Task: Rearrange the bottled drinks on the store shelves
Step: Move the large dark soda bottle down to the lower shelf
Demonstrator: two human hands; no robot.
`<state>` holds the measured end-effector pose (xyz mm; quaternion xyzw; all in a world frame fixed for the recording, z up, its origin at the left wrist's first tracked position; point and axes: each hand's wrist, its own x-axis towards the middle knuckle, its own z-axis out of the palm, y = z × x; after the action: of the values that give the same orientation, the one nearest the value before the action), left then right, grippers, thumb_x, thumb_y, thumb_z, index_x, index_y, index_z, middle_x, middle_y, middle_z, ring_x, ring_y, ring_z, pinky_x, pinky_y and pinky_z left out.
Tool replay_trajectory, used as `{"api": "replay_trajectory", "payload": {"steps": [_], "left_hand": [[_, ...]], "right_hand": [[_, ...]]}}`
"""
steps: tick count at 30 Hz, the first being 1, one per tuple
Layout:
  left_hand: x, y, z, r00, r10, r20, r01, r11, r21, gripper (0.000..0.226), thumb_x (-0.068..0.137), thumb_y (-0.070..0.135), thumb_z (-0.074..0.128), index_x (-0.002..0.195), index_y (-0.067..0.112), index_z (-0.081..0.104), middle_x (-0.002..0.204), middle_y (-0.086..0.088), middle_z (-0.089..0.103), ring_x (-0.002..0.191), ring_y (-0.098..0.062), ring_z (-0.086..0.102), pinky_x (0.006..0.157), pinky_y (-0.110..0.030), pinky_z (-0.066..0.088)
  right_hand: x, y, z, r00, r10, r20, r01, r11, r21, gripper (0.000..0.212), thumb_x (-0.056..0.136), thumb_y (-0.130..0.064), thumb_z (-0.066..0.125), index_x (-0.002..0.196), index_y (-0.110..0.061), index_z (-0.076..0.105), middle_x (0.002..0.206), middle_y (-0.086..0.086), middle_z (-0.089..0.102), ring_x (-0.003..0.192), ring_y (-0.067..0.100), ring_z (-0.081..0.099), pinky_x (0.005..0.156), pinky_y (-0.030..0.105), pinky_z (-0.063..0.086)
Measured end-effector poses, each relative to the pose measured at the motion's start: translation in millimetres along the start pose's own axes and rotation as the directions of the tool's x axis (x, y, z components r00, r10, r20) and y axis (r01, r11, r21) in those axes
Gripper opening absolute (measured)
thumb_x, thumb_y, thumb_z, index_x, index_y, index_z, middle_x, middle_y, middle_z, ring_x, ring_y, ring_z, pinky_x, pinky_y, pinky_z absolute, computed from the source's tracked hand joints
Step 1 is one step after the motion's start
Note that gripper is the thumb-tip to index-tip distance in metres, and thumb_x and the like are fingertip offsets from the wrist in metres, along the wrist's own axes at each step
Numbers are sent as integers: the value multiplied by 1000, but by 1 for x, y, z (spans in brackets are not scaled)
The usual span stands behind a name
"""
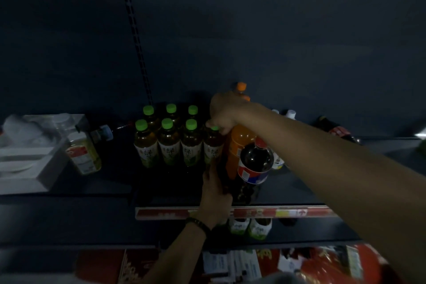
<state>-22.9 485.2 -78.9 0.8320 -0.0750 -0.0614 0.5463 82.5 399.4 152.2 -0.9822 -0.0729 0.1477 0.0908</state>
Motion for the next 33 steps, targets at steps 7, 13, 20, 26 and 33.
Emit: {"api": "replay_trajectory", "payload": {"steps": [7,13,20,26,33], "left_hand": [[-21,-1,20,994,53,-94,-62,994,-92,80,72,30,84,144,33,49,141,9,48,132,-15,56,109,-47,53],[-14,23,28,986,135,-93,-151,969,-198,84,77,48,90,148,35,48,148,4,58,135,-18,60,105,-50,56],[-4,62,28,969,161,-187,-186,975,-122,90,63,55,95,141,36,54,138,13,65,125,-8,64,104,-38,58],[-21,74,2,991,131,-35,-135,923,-361,68,70,40,95,132,29,69,126,9,76,117,-12,73,104,-47,59],[-38,114,-19,921,256,295,-52,829,-557,45,98,18,72,142,14,64,140,-11,70,135,-32,63,118,-60,44]], "right_hand": [[-111,84,34,649,241,-722,251,828,501,15,98,-25,60,92,-25,74,83,-6,76,75,13,73,75,32,56],[-135,140,184,785,500,-365,26,562,827,37,86,6,68,100,-28,67,96,-4,72,94,19,71,80,47,59],[-132,122,233,907,307,-289,82,544,835,64,77,-29,89,133,-39,60,125,-12,72,115,15,72,96,48,62],[-167,104,226,887,318,-334,158,471,868,70,83,-13,91,143,-18,55,117,0,76,98,16,77,78,34,63],[-206,100,207,929,254,-270,219,213,952,62,85,-8,83,142,-15,59,129,5,75,123,27,70,103,43,57]]}}
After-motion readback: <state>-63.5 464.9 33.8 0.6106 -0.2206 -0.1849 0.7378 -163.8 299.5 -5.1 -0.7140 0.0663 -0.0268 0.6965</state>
